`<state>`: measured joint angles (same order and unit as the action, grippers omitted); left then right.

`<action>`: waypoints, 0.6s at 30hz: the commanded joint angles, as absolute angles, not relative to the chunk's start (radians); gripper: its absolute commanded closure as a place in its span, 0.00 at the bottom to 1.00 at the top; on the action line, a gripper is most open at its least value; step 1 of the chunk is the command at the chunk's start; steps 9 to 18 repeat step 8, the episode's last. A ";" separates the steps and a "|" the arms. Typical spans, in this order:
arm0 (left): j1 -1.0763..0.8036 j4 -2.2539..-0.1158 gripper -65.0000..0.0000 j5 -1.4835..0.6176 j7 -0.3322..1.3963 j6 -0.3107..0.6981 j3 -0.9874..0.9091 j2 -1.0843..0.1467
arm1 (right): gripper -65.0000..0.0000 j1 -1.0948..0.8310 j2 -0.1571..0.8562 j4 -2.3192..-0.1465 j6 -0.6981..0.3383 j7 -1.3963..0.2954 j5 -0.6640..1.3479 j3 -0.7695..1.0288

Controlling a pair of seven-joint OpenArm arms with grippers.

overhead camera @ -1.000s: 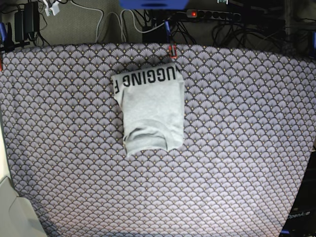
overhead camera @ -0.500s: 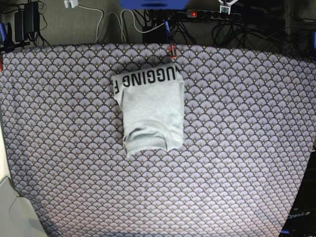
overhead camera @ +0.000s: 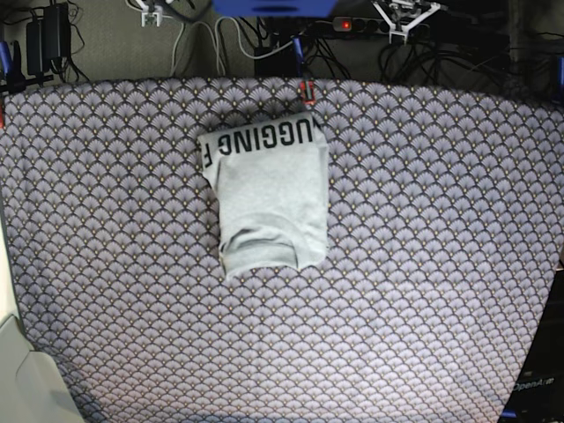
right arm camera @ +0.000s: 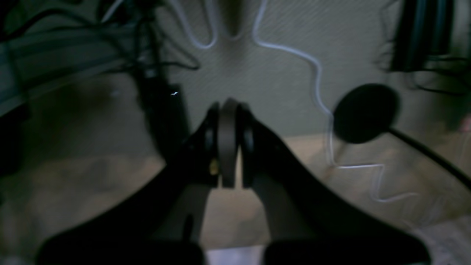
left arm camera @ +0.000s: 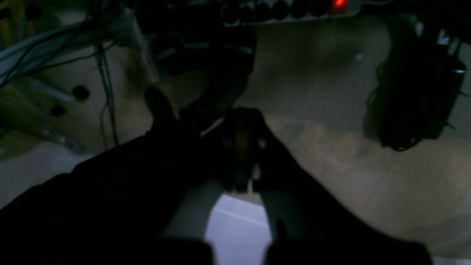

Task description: Fold the T-shirt properly

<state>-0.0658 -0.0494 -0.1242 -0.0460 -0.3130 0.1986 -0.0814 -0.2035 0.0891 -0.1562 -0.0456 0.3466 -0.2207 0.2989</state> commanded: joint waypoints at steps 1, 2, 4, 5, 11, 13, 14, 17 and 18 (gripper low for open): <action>-0.059 -0.048 0.99 -0.124 -0.051 -0.321 0.199 -0.087 | 1.00 -0.214 0.105 -0.157 -0.019 0.361 -0.211 0.300; -0.058 -0.045 0.99 -0.124 -0.051 -0.321 0.197 -0.091 | 1.00 -0.214 0.107 -0.157 -0.018 0.361 -0.211 0.300; -0.058 -0.045 0.99 -0.127 -0.051 -0.321 0.193 -0.104 | 1.00 -0.217 0.108 -0.156 -0.018 0.361 -0.211 0.300; -0.058 -0.045 0.99 -0.143 -0.051 -0.321 0.179 -0.104 | 1.00 -0.217 0.116 -0.156 -0.018 0.361 -0.211 0.300; -0.058 -0.047 0.99 -0.179 -0.051 -0.321 0.154 -0.110 | 1.00 -0.214 0.117 -0.156 -0.018 0.361 -0.211 0.300; -0.058 -0.047 0.99 -0.179 -0.051 -0.321 0.154 -0.110 | 1.00 -0.214 0.117 -0.156 -0.018 0.361 -0.211 0.300; -0.058 -0.047 0.99 -0.179 -0.051 -0.321 0.154 -0.110 | 1.00 -0.214 0.117 -0.156 -0.018 0.361 -0.211 0.300; -0.058 -0.047 0.99 -0.179 -0.051 -0.321 0.154 -0.110 | 1.00 -0.214 0.117 -0.156 -0.018 0.361 -0.211 0.300; -0.058 -0.047 0.99 -0.179 -0.051 -0.321 0.154 -0.110 | 1.00 -0.214 0.117 -0.156 -0.018 0.361 -0.211 0.300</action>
